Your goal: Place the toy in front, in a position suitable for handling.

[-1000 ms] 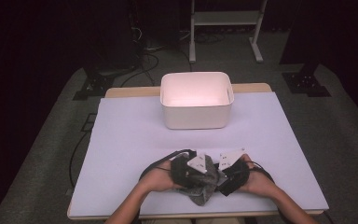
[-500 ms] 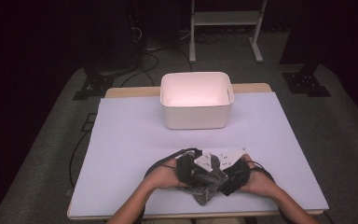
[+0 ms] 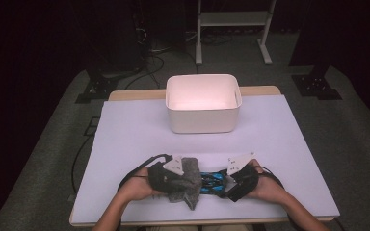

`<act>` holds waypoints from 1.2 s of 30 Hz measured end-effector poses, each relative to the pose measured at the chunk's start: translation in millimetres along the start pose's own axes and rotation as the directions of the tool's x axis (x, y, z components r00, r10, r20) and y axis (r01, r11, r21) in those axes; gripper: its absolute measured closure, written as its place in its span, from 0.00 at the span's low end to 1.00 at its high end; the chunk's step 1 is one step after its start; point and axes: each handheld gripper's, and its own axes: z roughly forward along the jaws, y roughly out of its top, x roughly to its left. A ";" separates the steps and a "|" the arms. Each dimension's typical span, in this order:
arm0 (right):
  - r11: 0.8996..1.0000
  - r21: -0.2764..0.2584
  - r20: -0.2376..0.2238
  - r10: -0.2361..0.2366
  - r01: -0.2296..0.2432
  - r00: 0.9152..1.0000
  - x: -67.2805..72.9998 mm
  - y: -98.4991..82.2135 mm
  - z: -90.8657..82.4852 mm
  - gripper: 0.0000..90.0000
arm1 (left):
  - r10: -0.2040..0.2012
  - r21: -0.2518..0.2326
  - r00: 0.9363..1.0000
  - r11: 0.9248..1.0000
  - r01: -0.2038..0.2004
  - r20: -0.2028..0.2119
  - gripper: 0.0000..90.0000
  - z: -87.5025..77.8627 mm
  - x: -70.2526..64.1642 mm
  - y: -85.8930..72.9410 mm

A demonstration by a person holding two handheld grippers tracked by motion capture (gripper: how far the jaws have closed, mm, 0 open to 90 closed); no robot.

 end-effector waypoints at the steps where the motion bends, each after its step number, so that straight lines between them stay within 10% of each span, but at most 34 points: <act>1: 1.000 0.000 0.000 0.000 0.000 1.000 0.0 0.0 0.0 0.26 | 0.000 0.000 1.000 1.000 0.000 0.000 0.82 0.0 0.0 0.0; 7: 1.000 -0.003 -0.003 0.000 0.000 1.000 -0.8 -0.3 0.1 0.26 | -0.026 -0.011 1.000 1.000 0.026 -0.002 0.82 -5.3 3.6 -7.0; 25: 0.999 0.019 -0.018 0.030 -0.030 0.999 -2.3 -0.9 -4.9 0.25 | 0.136 -0.048 0.989 0.990 -0.133 0.064 0.82 29.2 -1.3 82.7; 36: 0.995 -0.037 -0.053 0.086 -0.088 0.995 -7.1 -0.2 -19.9 0.23 | 0.092 -0.005 0.995 0.996 -0.092 0.022 0.82 14.2 6.8 59.6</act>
